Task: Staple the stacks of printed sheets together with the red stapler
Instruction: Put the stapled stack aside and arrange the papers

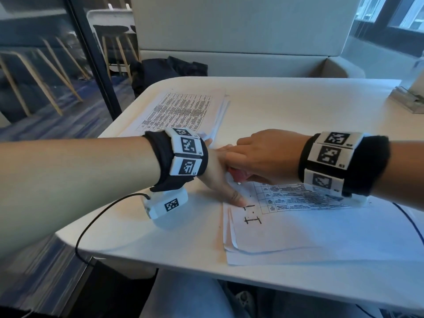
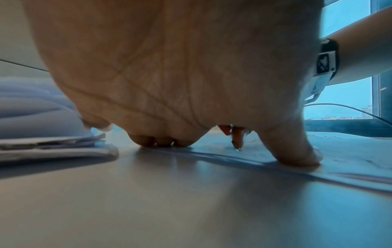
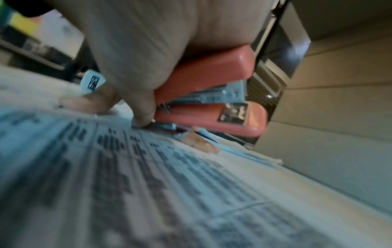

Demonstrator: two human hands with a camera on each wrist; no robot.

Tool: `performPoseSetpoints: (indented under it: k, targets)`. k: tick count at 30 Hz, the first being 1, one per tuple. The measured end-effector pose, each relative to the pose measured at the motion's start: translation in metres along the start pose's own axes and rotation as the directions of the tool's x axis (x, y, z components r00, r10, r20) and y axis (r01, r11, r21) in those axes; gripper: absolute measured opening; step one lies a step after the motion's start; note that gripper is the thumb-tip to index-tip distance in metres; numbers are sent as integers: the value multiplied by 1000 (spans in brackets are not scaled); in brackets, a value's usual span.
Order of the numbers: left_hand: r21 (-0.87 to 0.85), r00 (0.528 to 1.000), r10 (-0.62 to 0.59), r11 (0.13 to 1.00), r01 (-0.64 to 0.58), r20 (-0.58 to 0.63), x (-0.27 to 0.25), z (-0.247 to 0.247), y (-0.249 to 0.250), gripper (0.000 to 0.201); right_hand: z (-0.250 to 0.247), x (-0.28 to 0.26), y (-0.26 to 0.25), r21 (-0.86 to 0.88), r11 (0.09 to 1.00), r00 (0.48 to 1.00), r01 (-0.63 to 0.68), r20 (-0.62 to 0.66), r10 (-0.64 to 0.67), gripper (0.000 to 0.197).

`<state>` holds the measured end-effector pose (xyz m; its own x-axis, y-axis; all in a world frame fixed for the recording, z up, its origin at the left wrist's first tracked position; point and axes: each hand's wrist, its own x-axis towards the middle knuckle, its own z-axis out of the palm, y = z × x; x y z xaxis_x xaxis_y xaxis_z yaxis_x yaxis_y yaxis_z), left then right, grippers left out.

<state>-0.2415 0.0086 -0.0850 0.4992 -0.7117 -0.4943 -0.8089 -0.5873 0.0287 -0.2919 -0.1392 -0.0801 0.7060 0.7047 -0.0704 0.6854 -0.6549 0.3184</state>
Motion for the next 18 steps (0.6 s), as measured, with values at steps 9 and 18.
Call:
performPoseSetpoints:
  k: [9, 18]
  targets:
    - [52, 1000, 30, 998, -30, -7, 6, 0, -2, 108, 0, 3, 2, 494, 538, 730, -683, 451, 513, 39]
    - [111, 998, -54, 993, 49, 43, 17, -1, -7, 125, -3, -6, 8, 566, 362, 664, -740, 532, 525, 45]
